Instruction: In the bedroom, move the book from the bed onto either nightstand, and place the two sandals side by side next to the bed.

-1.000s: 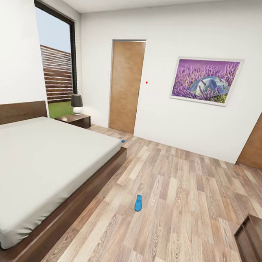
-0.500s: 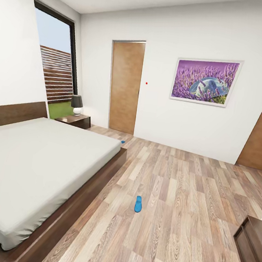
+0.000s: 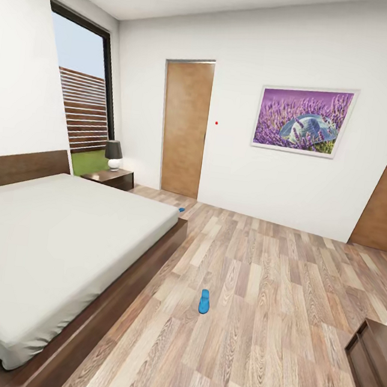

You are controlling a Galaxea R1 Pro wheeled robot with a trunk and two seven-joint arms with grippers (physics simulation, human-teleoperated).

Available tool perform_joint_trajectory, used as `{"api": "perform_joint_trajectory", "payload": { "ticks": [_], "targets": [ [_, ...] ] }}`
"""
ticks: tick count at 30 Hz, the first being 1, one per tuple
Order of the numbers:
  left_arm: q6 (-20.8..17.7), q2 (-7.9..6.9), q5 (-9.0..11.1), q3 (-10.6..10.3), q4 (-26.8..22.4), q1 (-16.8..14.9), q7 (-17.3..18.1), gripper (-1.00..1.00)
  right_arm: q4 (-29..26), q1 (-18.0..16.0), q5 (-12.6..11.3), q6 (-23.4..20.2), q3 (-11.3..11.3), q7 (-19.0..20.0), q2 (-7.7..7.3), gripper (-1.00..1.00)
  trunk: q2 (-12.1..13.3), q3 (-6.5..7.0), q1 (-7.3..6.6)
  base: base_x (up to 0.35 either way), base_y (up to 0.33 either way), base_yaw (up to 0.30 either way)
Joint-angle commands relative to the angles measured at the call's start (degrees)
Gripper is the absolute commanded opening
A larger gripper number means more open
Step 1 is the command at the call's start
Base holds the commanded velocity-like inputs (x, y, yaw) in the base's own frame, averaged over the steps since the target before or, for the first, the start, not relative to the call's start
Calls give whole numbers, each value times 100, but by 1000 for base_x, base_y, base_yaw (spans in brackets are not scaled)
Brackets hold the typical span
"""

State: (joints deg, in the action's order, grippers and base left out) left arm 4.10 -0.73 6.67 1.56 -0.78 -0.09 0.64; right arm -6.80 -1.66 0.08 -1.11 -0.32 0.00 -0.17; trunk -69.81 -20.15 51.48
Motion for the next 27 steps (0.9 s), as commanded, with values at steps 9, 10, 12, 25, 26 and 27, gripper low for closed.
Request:
{"api": "perform_joint_trajectory", "payload": {
  "ticks": [9,10,12,25,26,27],
  "targets": [
    [11,2,45,11,-1,-5,7,100,-6,-1,1,-12,-3,0,0,100,-3,-6,0,0,0,0],
    [11,2,45,11,-1,-4,7,100,-6,-1,1,-12,-3,0,0,100,-3,-6,0,0,0,0],
    [11,2,45,11,-1,-3,7,100,-6,-1,1,-12,-3,0,0,100,-3,-6,0,0,0,0],
    [11,0,45,5,-1,-3,5,100,-8,-1,1,-13,-10,0,-9,100,-3,-6,0,68,0,0],
    [11,1,45,4,-1,-2,5,100,-9,-1,1,-15,-10,0,-9,100,-3,-6,0,234,0,0],
    [11,1,45,4,-1,-2,6,100,-10,-1,1,-16,-10,0,-9,100,-3,-6,0,208,0,0]
  ]
}}
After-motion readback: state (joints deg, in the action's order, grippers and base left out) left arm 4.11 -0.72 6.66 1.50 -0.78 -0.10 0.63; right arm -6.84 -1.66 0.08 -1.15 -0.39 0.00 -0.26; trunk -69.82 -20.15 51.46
